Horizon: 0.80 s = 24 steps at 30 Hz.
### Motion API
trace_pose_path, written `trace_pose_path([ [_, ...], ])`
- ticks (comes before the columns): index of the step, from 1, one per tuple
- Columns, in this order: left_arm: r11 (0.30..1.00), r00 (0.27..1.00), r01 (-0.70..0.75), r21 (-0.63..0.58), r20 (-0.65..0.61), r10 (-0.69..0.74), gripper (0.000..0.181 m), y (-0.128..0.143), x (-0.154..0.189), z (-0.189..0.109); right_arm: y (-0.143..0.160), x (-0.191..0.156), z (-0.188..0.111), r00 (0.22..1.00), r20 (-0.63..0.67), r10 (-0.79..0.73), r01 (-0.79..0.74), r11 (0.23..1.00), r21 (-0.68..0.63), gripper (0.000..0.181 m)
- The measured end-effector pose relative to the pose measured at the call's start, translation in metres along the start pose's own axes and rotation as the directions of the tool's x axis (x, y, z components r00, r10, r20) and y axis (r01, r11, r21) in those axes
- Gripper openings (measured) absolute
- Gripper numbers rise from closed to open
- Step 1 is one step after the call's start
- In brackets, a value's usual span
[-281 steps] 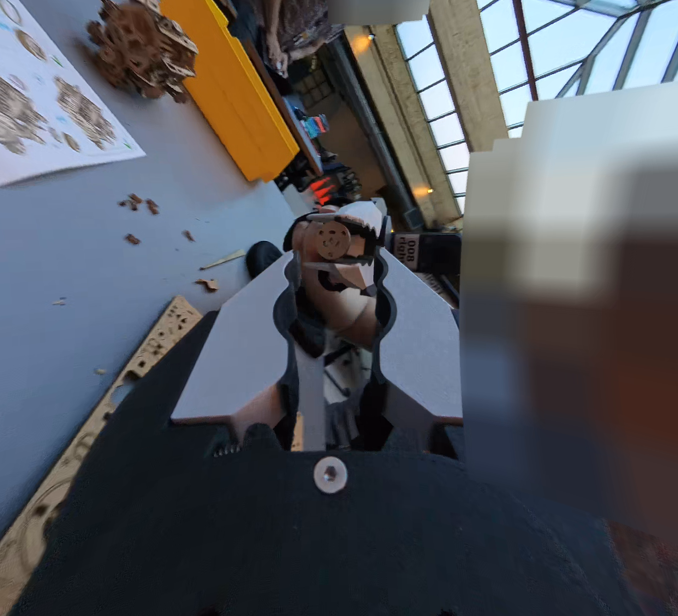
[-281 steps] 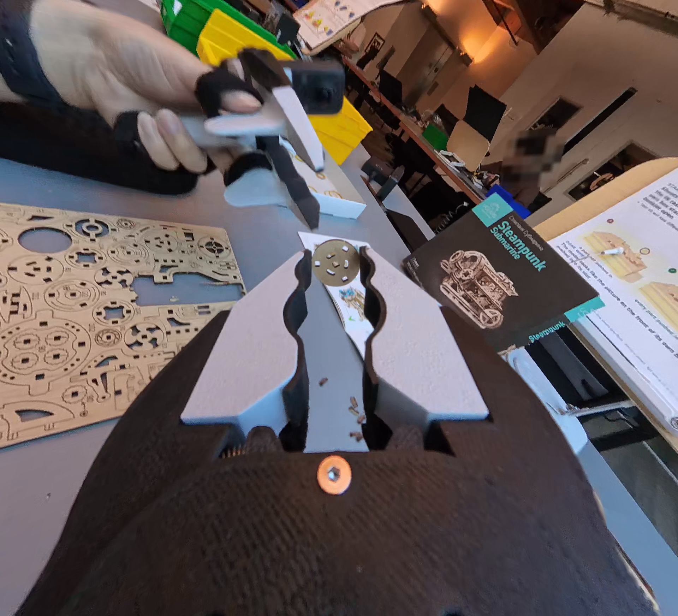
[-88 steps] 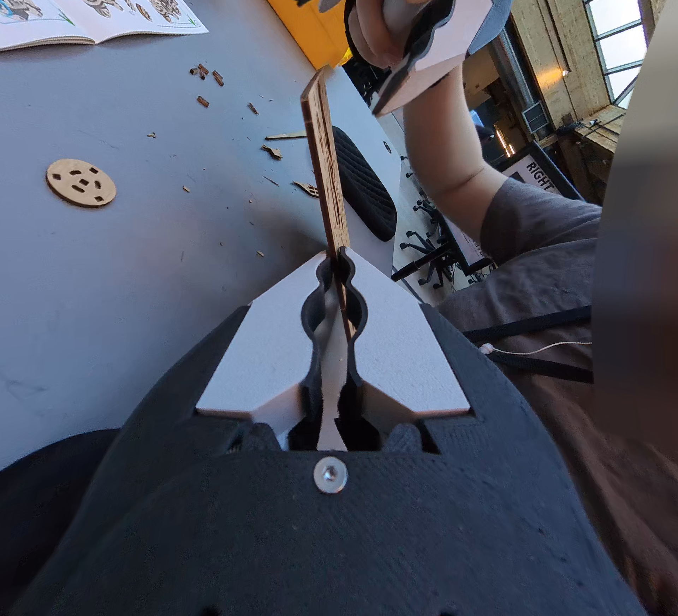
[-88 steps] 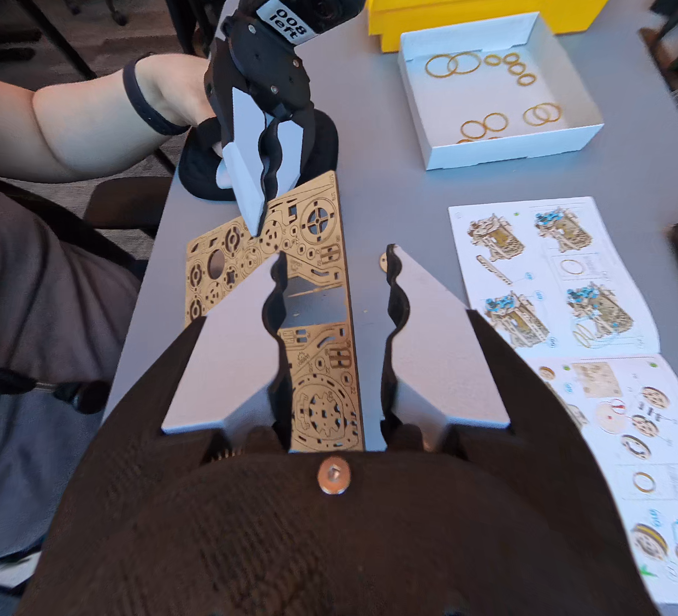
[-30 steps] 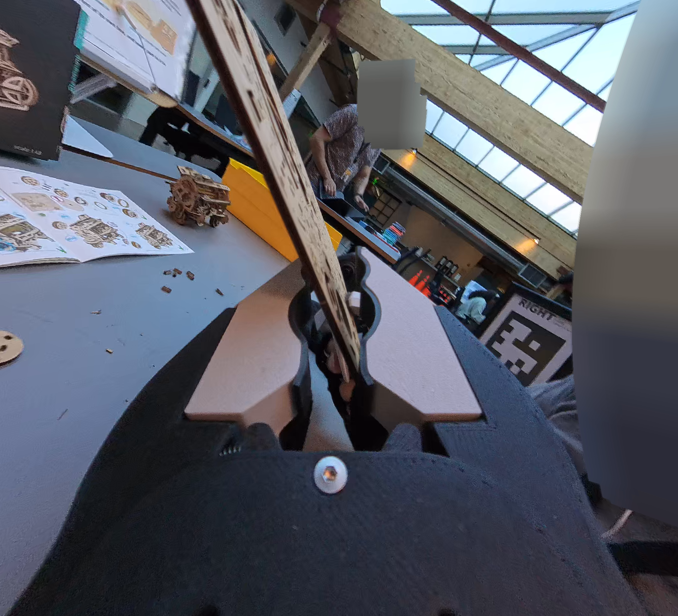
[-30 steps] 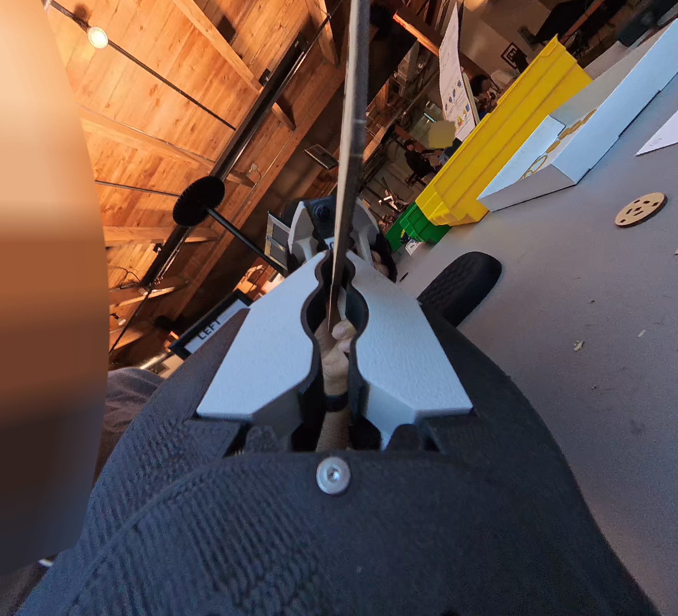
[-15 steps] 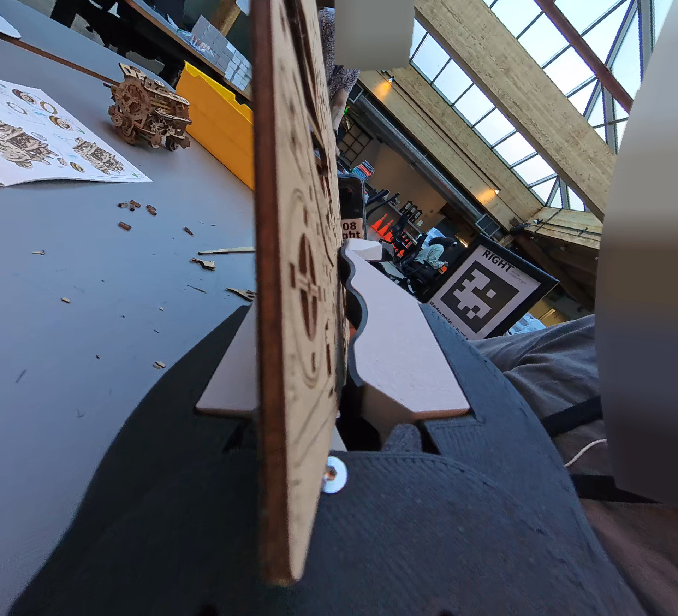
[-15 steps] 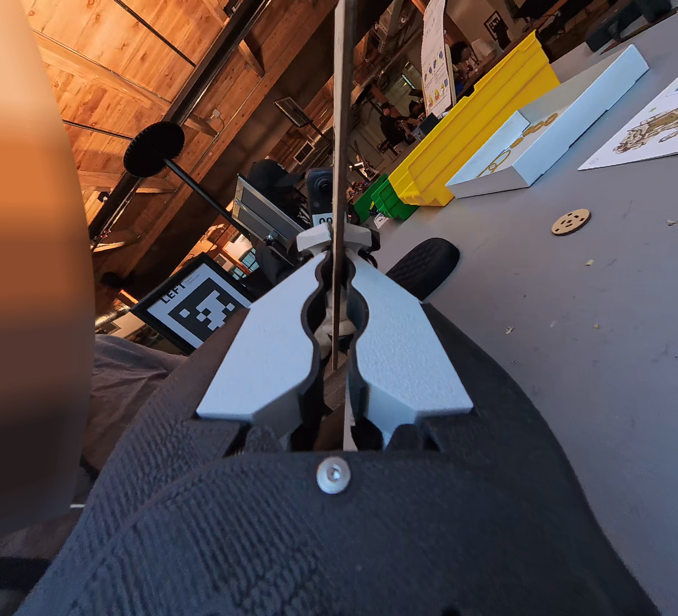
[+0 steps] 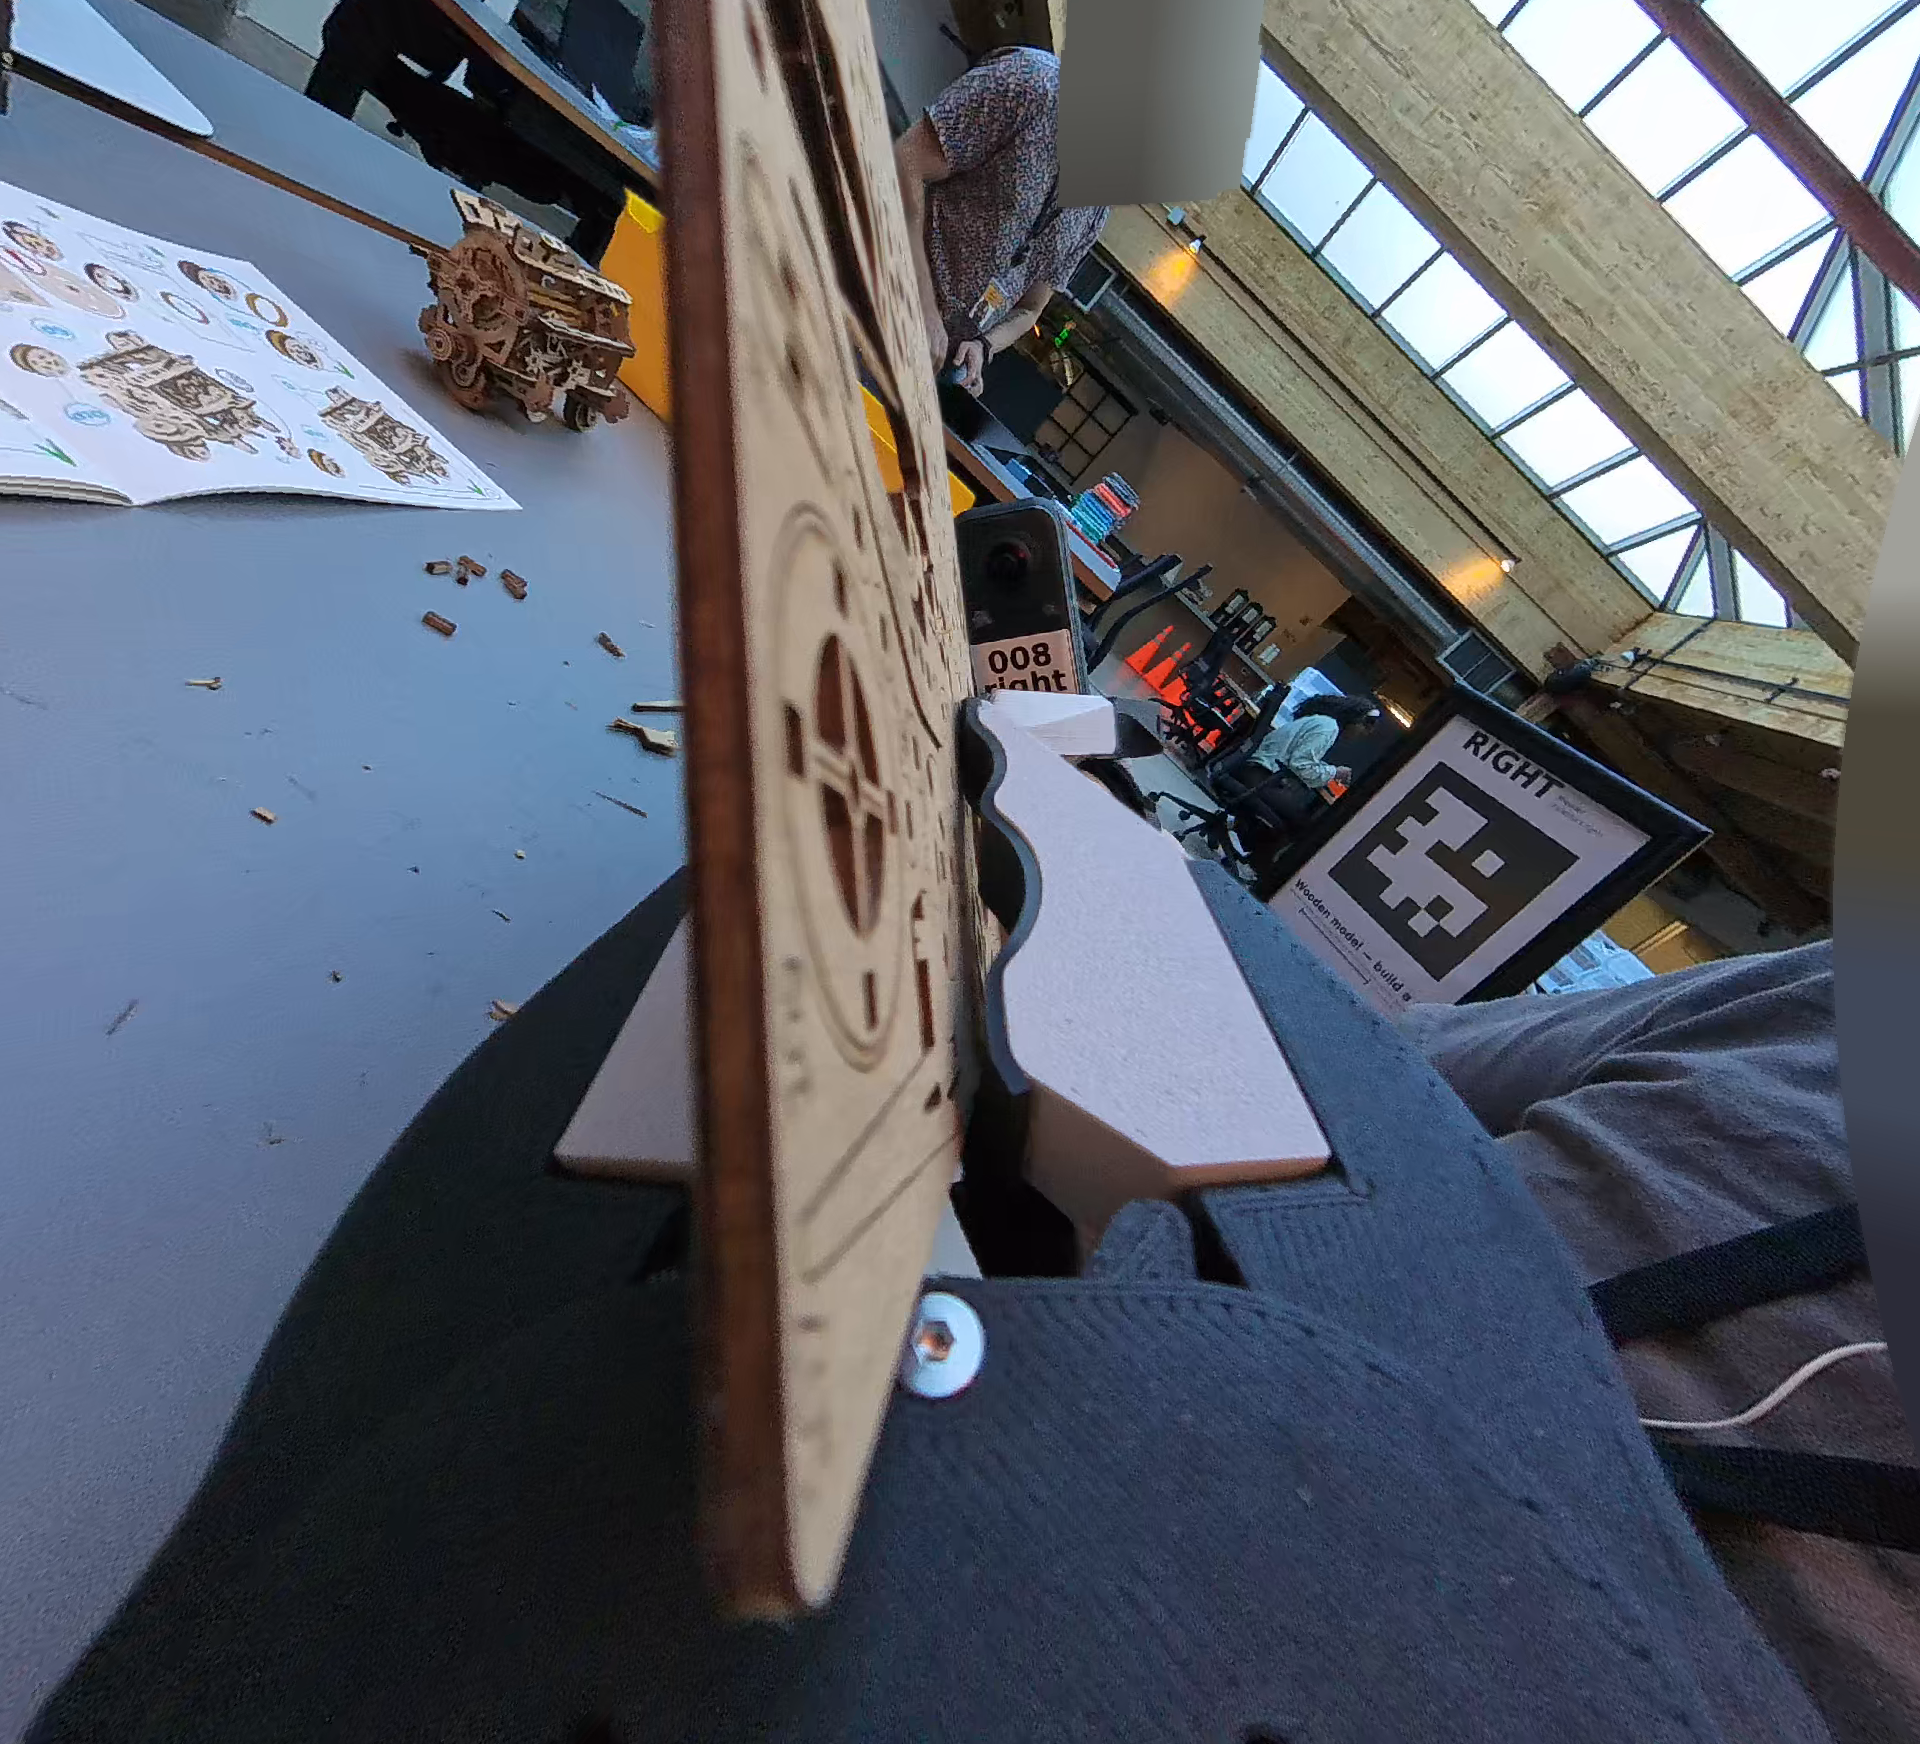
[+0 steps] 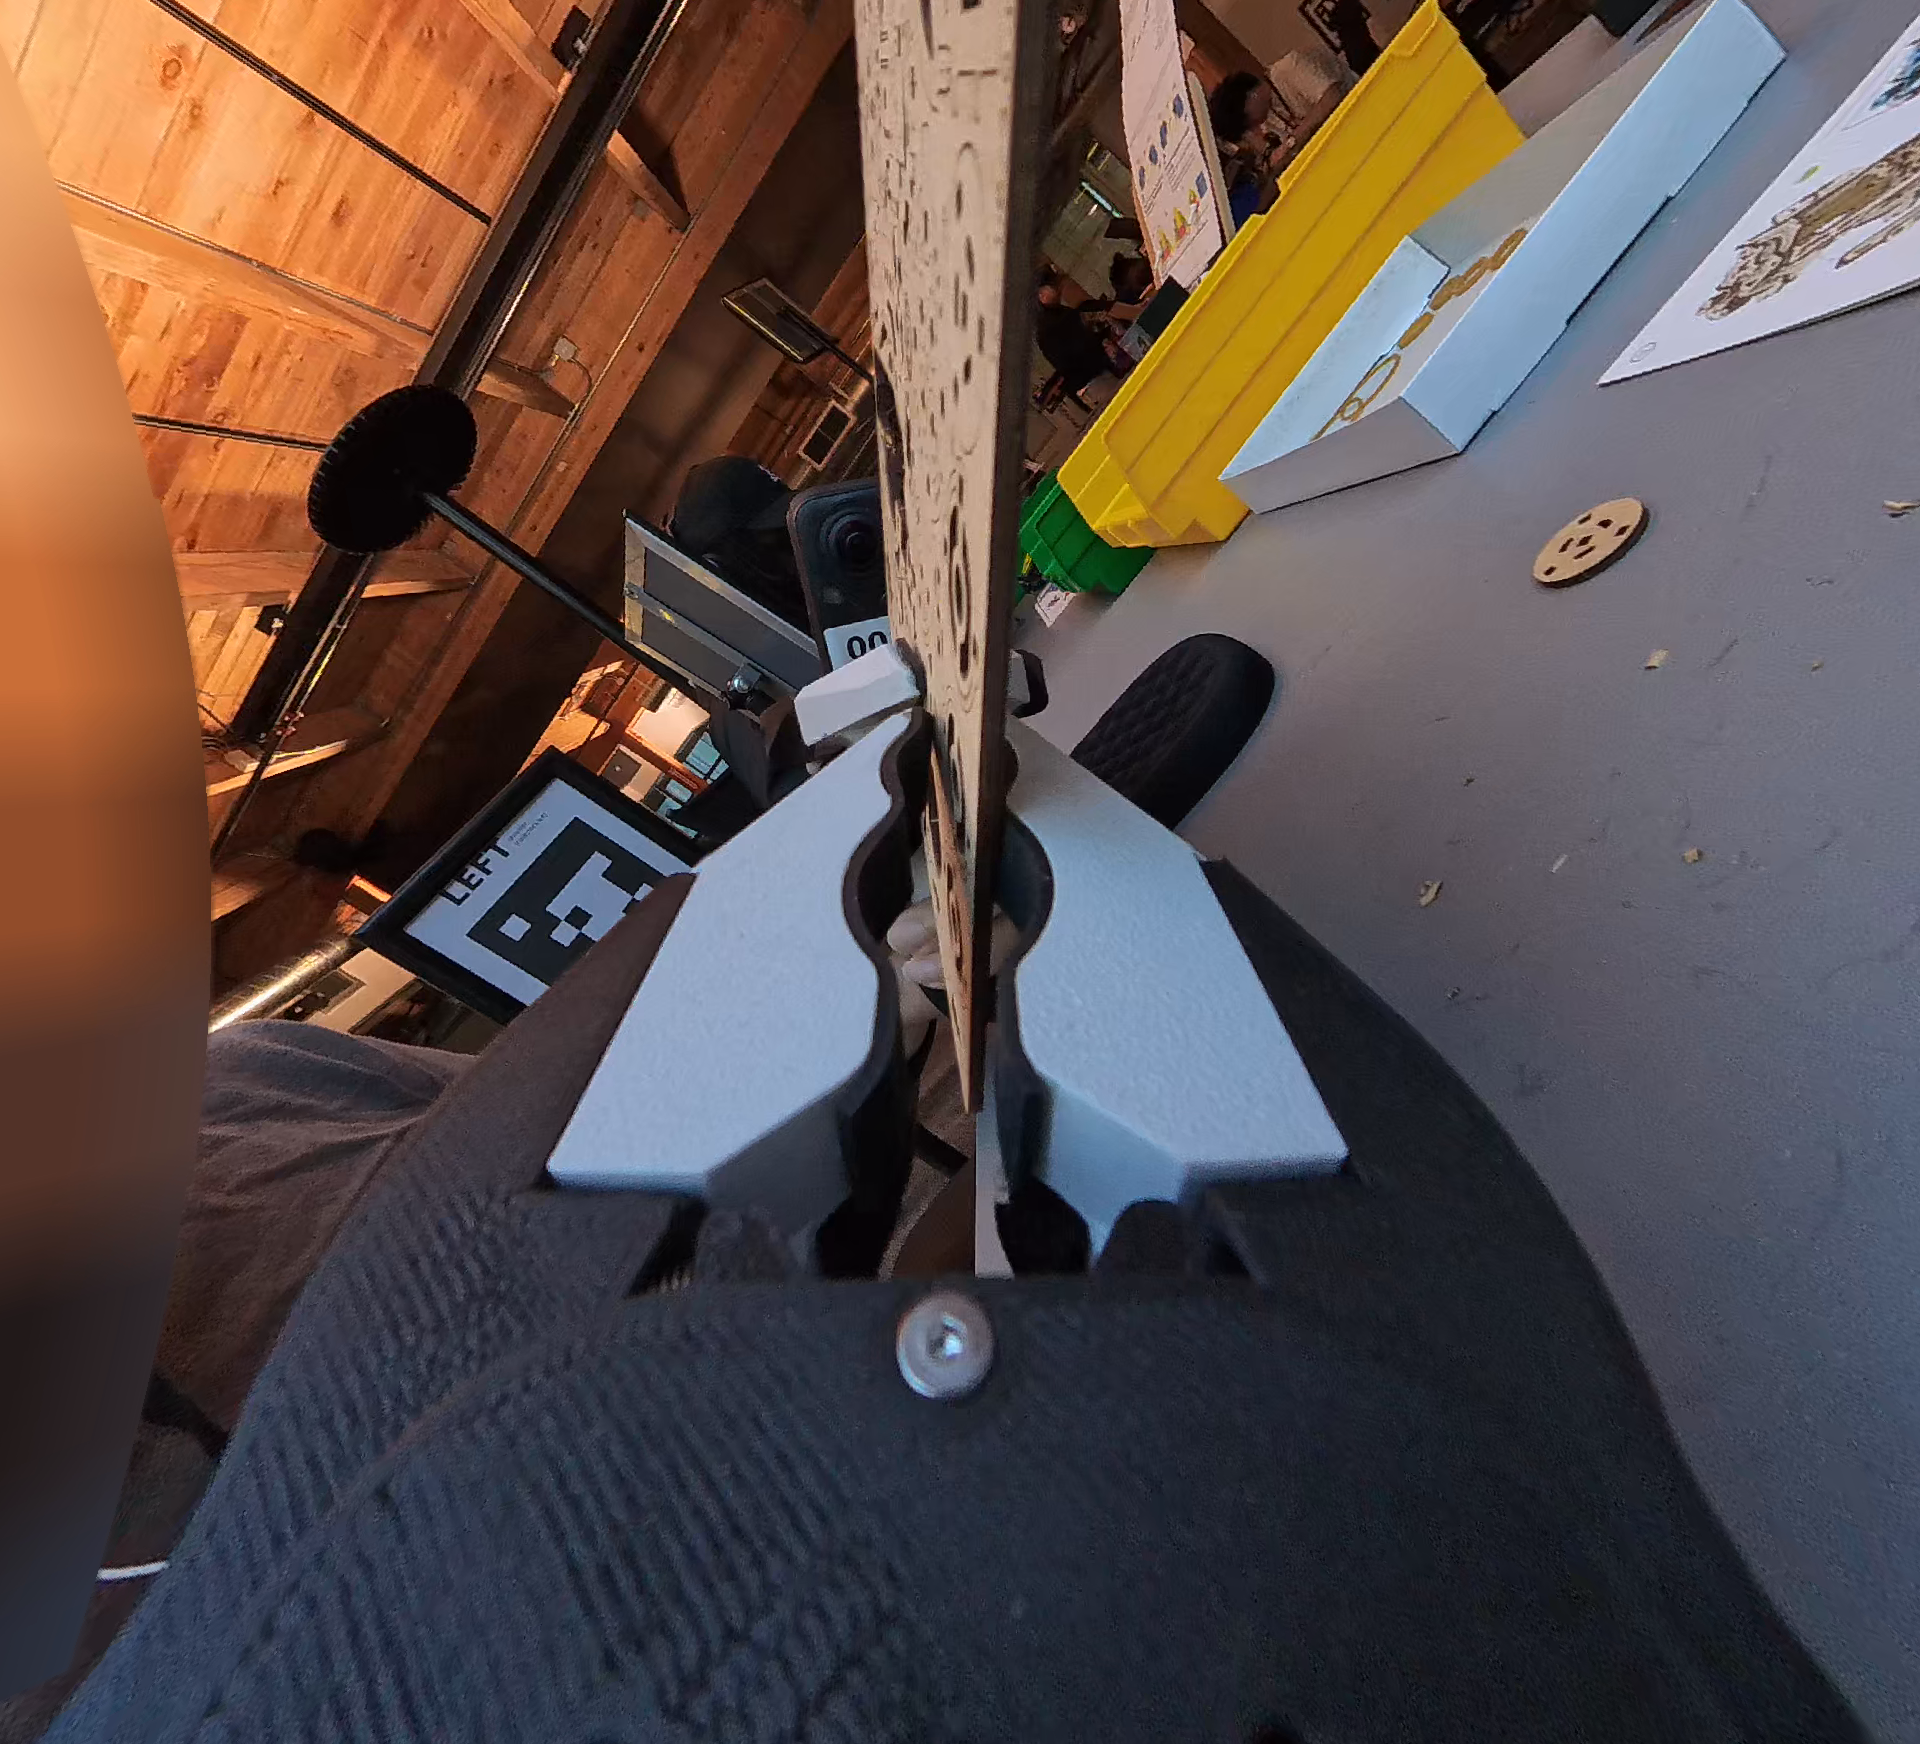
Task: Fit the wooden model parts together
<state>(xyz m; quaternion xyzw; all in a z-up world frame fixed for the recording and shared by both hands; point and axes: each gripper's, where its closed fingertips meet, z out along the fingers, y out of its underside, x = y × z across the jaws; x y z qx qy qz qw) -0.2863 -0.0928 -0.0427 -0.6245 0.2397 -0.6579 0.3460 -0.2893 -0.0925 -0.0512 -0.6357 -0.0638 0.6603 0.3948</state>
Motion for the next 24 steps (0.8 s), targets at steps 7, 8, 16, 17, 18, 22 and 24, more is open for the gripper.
trace_pose_path([
  [7,1.000,1.000,-0.019,-0.010,0.020,0.019,0.000,0.004,-0.003,0.001,0.002,0.003,-0.001,1.000,-0.001,0.024,-0.024,1.000,-0.007,0.005],
  [8,1.000,1.000,-0.021,-0.008,0.020,0.022,0.001,0.004,-0.003,0.001,0.003,0.001,-0.001,1.000,0.012,0.021,-0.021,1.000,-0.007,0.002],
  [16,0.999,0.999,0.015,-0.045,-0.052,-0.017,0.001,0.011,0.003,-0.001,0.008,-0.004,-0.004,0.999,0.031,-0.037,0.038,0.999,-0.032,0.000],
  [17,0.998,0.998,0.018,-0.053,-0.055,-0.021,0.001,0.012,0.004,-0.001,0.008,-0.005,-0.004,0.999,0.032,-0.044,0.045,0.998,-0.032,0.000],
  [18,0.998,0.998,0.022,-0.062,-0.059,-0.025,0.001,0.012,0.004,-0.001,0.009,-0.004,-0.004,0.999,0.032,-0.044,0.045,0.998,-0.033,0.000],
  [22,0.997,0.998,0.021,-0.072,-0.054,-0.025,0.000,0.013,0.004,0.000,0.007,-0.004,-0.005,0.997,0.043,-0.057,0.057,0.998,-0.012,0.000],
  [24,0.997,1.000,0.003,-0.073,-0.029,-0.005,0.000,0.013,0.002,0.001,0.007,-0.001,-0.005,0.999,0.034,-0.035,0.036,0.999,-0.012,0.001],
])
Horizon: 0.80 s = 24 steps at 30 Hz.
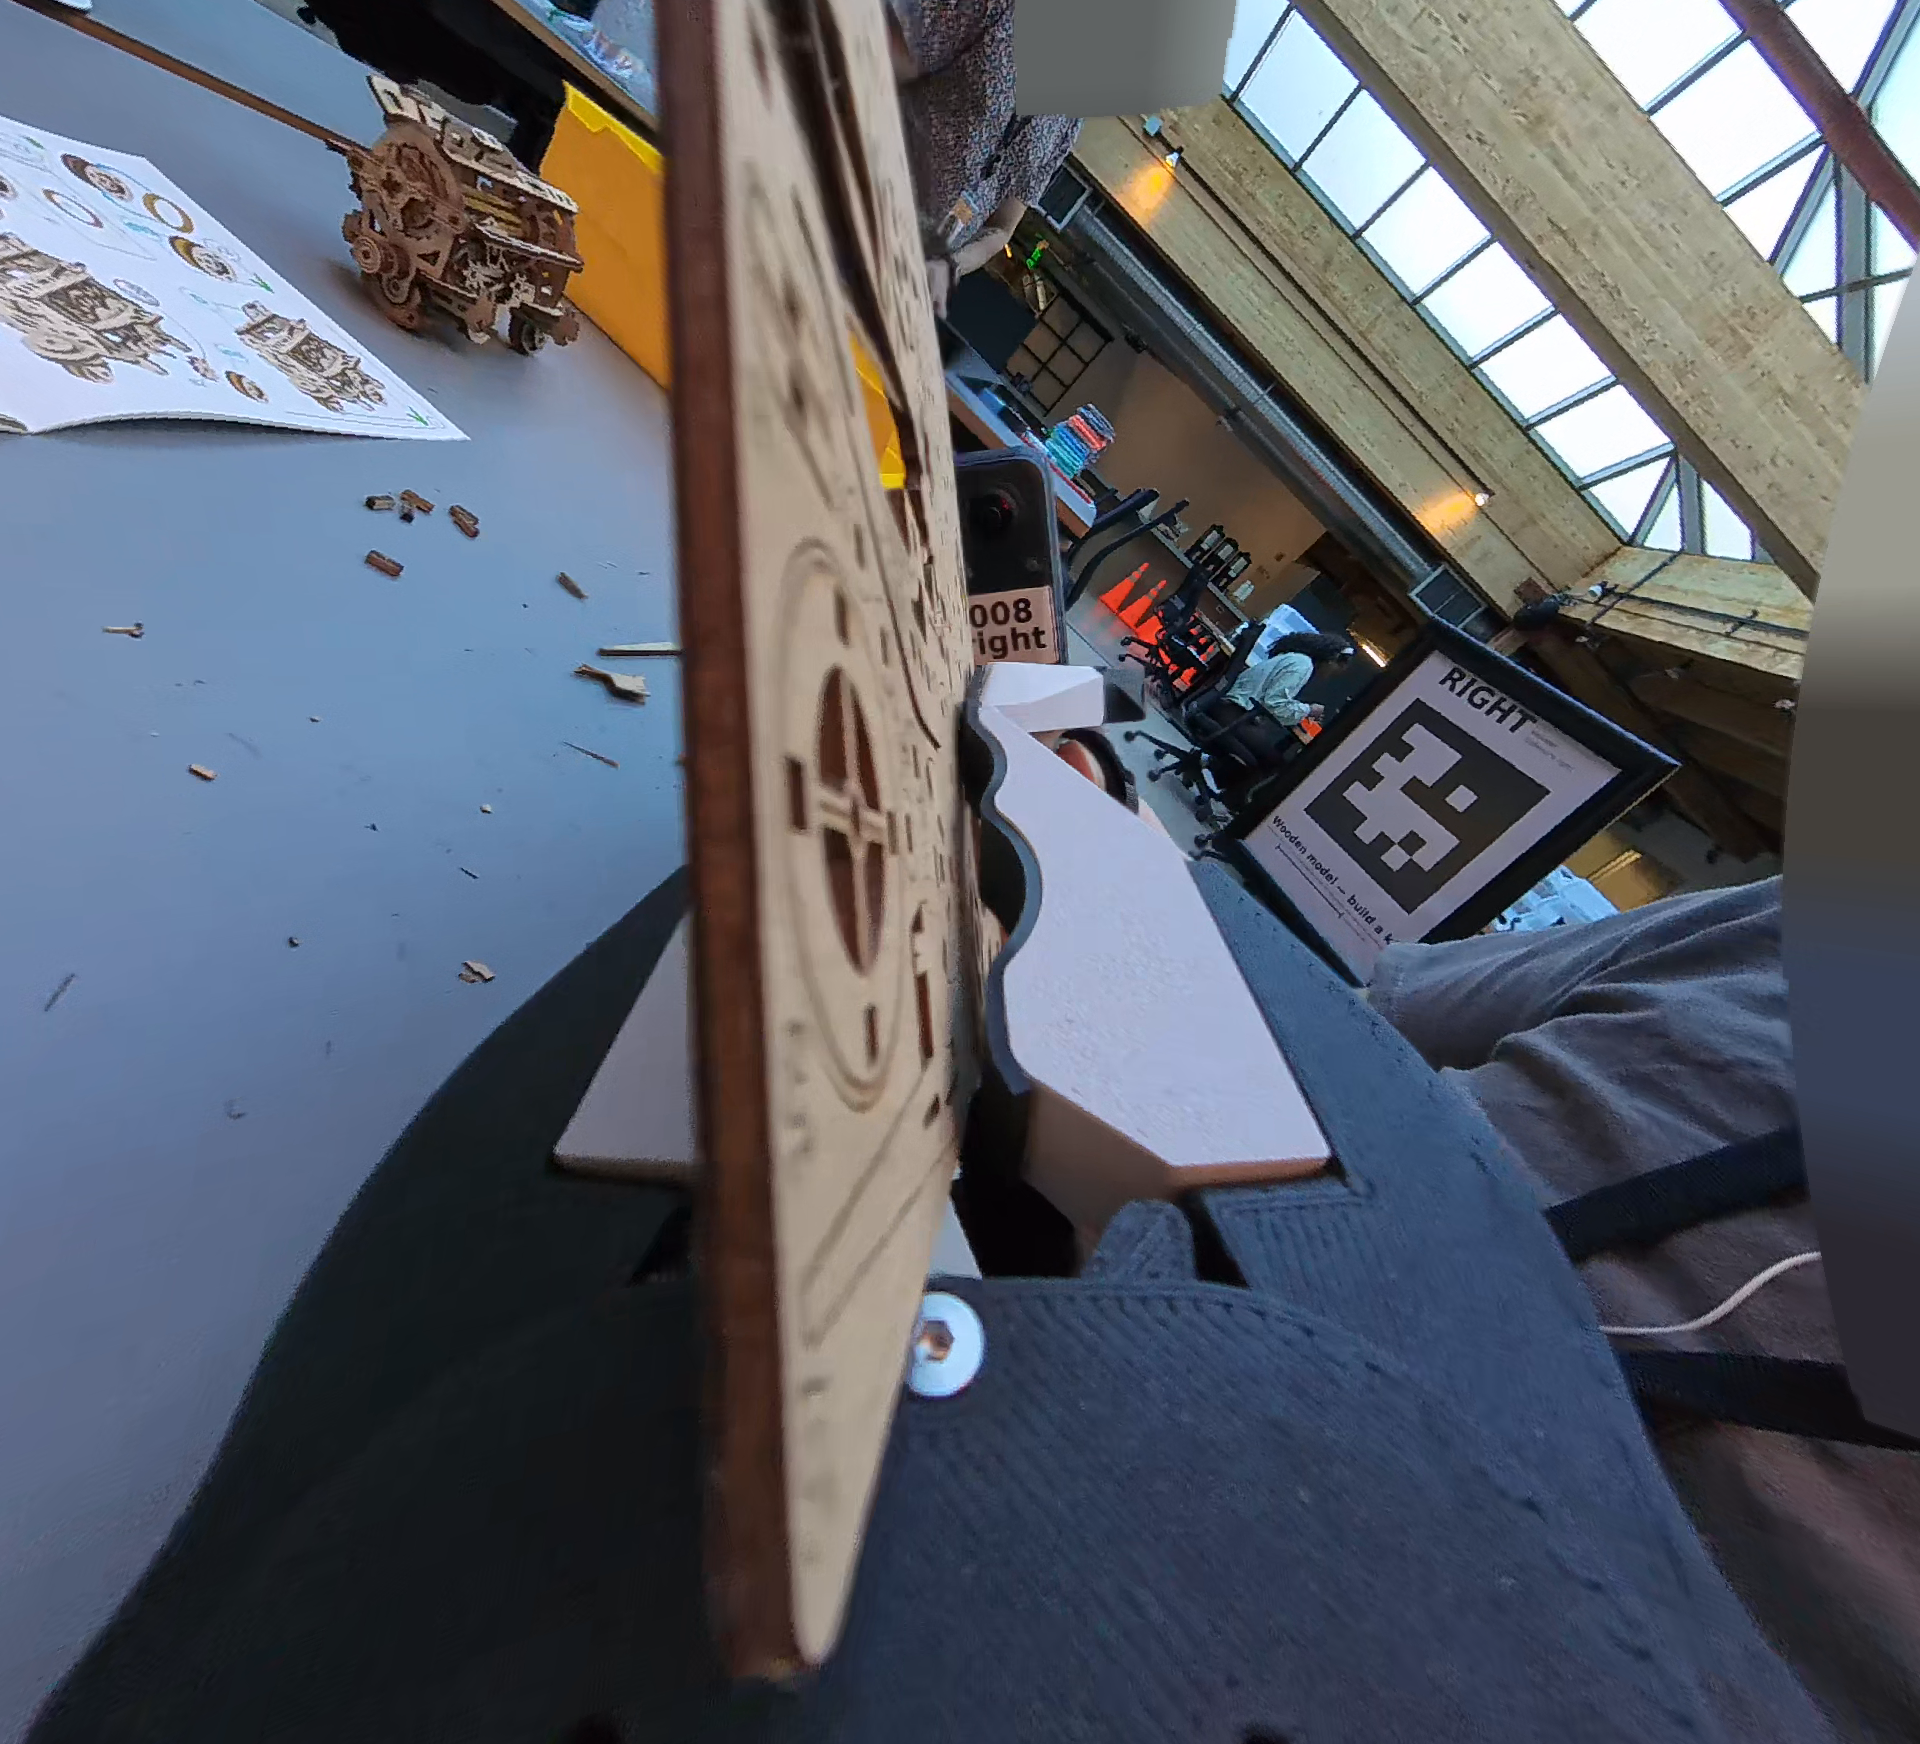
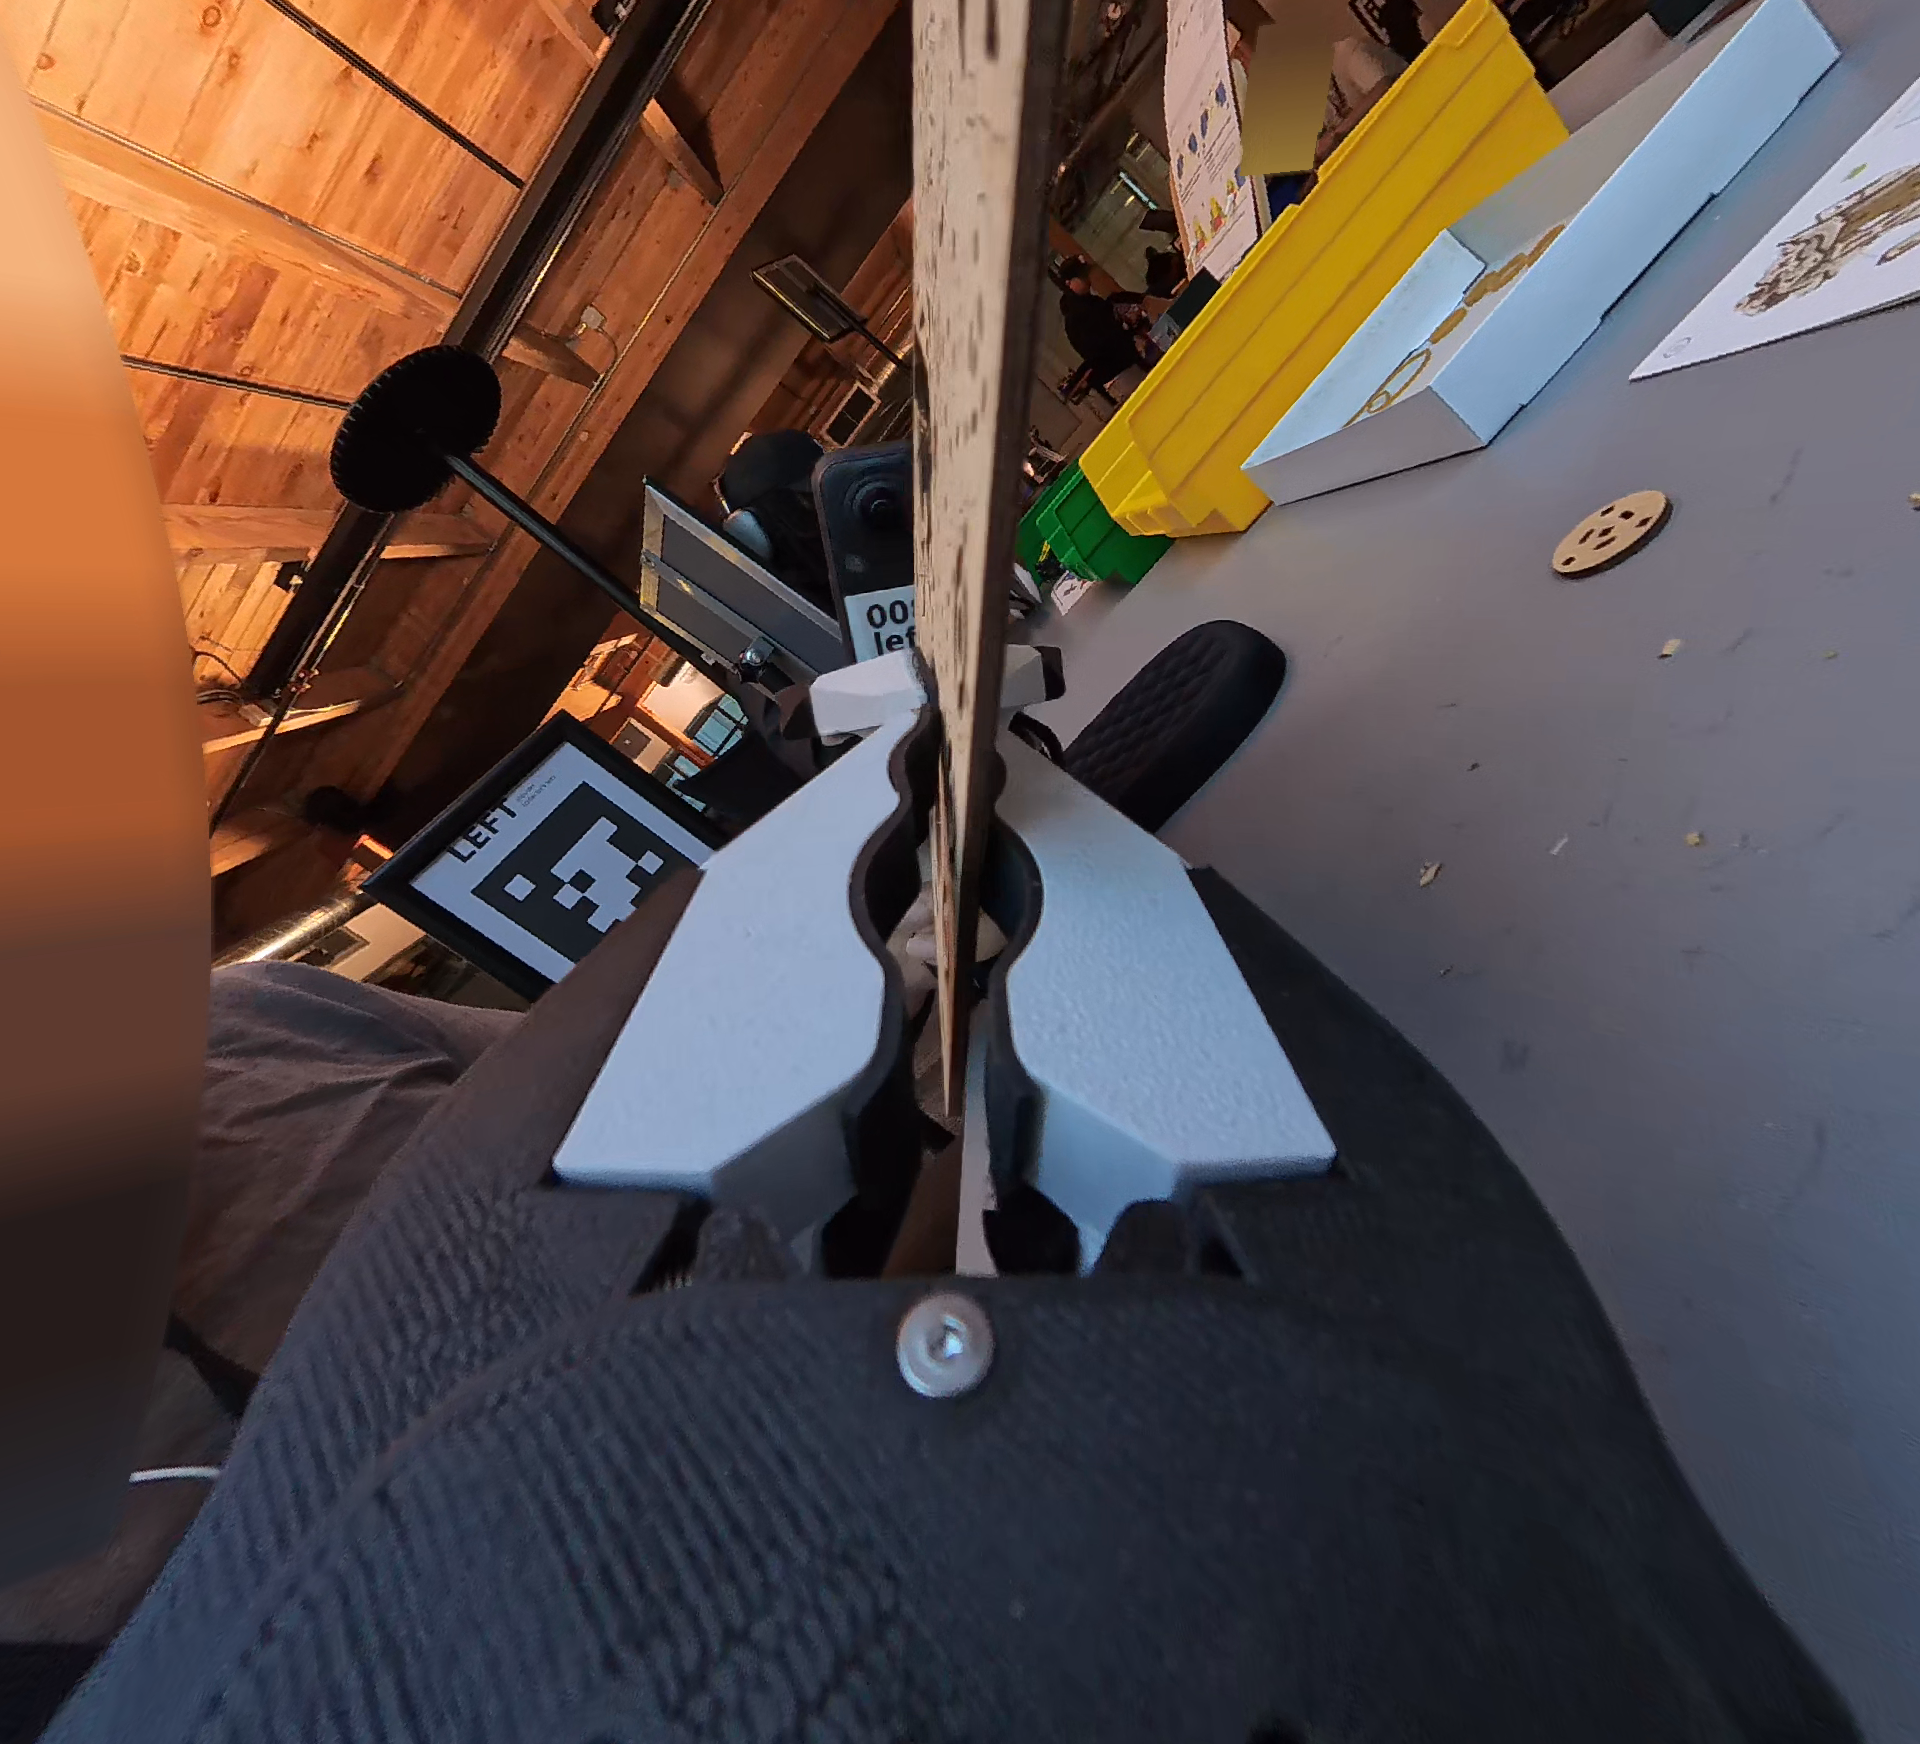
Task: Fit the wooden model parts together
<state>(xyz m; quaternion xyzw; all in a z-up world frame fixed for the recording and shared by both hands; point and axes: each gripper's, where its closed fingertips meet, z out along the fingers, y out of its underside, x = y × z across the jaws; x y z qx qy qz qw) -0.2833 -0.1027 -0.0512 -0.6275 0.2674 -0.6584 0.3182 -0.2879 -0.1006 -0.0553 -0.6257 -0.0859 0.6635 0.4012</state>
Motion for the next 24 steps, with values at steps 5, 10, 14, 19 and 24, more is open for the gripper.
trace_pose_path([
  [5,1.000,1.000,0.011,0.004,0.005,-0.011,0.000,0.002,-0.003,0.002,0.001,0.003,-0.002,1.000,-0.012,0.008,-0.008,1.000,-0.013,0.001],
  [10,1.000,0.999,-0.029,-0.002,0.018,0.029,0.000,0.002,-0.002,0.002,0.001,0.002,-0.002,1.000,-0.005,-0.008,0.008,1.000,-0.018,0.001],
  [14,1.000,1.000,0.017,0.008,0.012,-0.017,0.000,0.004,-0.004,0.001,0.004,0.005,-0.002,0.998,-0.016,-0.053,0.052,0.997,-0.048,0.001],
  [19,0.999,0.997,0.014,0.032,0.076,-0.016,0.000,0.008,-0.010,0.000,0.007,0.011,-0.002,0.998,-0.018,-0.067,0.066,0.995,-0.070,0.000],
  [24,0.999,0.993,-0.009,0.051,0.120,0.003,0.000,0.010,-0.012,-0.003,0.010,0.013,0.000,0.998,-0.026,-0.059,0.056,0.995,-0.085,0.000],
])
